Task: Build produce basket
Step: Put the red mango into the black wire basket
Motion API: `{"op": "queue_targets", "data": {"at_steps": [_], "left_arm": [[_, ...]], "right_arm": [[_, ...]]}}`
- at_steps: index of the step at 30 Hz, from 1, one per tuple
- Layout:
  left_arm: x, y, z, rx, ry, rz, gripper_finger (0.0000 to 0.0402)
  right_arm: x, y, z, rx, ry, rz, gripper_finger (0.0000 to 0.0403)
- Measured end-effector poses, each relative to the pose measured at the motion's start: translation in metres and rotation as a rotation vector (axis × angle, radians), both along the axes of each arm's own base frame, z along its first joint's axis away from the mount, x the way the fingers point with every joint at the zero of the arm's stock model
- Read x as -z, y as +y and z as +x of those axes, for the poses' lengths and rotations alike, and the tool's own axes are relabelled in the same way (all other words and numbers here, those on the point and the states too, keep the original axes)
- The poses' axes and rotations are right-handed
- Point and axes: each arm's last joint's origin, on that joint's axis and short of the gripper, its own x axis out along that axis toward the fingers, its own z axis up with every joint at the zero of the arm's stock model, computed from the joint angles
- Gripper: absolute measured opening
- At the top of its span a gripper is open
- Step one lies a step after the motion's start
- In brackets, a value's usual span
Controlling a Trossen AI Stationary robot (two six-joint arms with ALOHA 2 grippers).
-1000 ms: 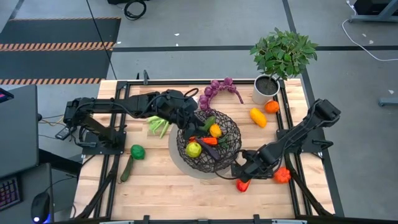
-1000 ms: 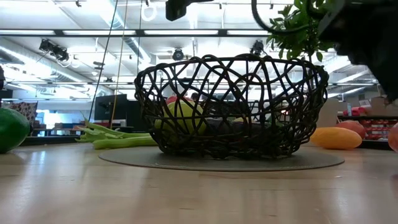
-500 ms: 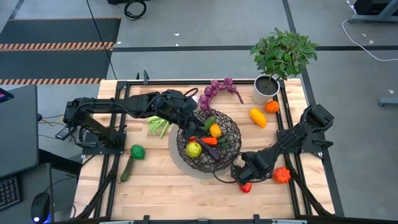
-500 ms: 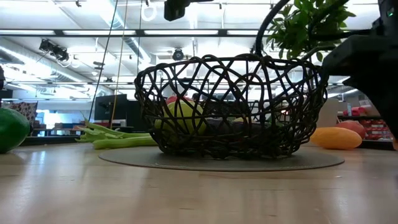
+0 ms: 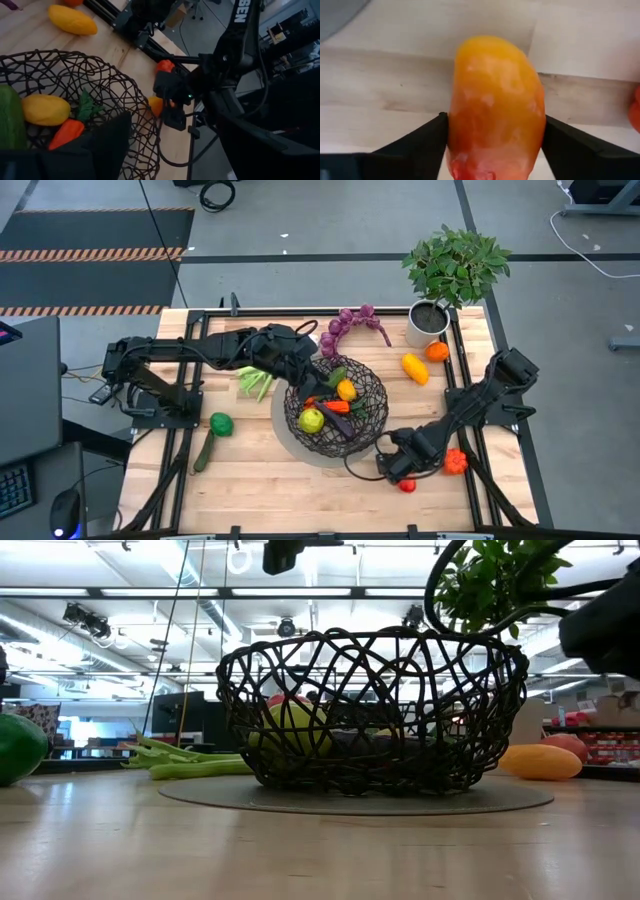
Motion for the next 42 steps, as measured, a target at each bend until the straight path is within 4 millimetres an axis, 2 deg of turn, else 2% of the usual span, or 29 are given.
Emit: {"op": "queue_targets", "data": {"at_steps": [4, 10, 16, 20, 23, 29, 32, 37, 42], "left_arm": [[0.000, 0.000, 0.000, -0.009, 0.000, 0.004, 0.0297], [0.000, 0.001, 0.000, -0.009, 0.001, 0.004, 0.0297], [0.000, 0.001, 0.000, -0.010, 0.001, 0.004, 0.0297], [0.000, 0.001, 0.000, -0.019, 0.002, 0.008, 0.0297], [0.000, 0.001, 0.000, -0.034, 0.002, 0.016, 0.0297], [0.000, 0.003, 0.000, -0.087, 0.005, 0.029, 0.0297], [0.000, 0.005, 0.000, -0.105, 0.007, 0.014, 0.0297], [0.000, 0.006, 0.000, -0.109, 0.007, 0.012, 0.0297], [0.000, 0.004, 0.000, -0.077, 0.007, -0.004, 0.0297]], "right_arm": [[0.000, 0.004, -0.003, -0.019, 0.000, 0.001, 0.0246], [-0.003, 0.008, -0.007, -0.085, 0.007, 0.037, 0.0246], [-0.032, 0.000, -0.016, -0.108, -0.081, 0.062, 0.0255], [-0.062, -0.013, -0.026, -0.081, -0.216, 0.040, 0.0251], [-0.086, -0.025, -0.031, -0.036, -0.385, -0.001, 0.0247], [-0.122, -0.054, -0.031, 0.054, -0.741, -0.212, 0.0254], [-0.128, -0.070, -0.023, 0.041, -0.803, -0.301, 0.0255], [-0.129, -0.094, -0.010, -0.087, -0.777, -0.395, 0.0262], [-0.128, -0.112, -0.004, -0.141, -0.748, -0.459, 0.0295]]}}
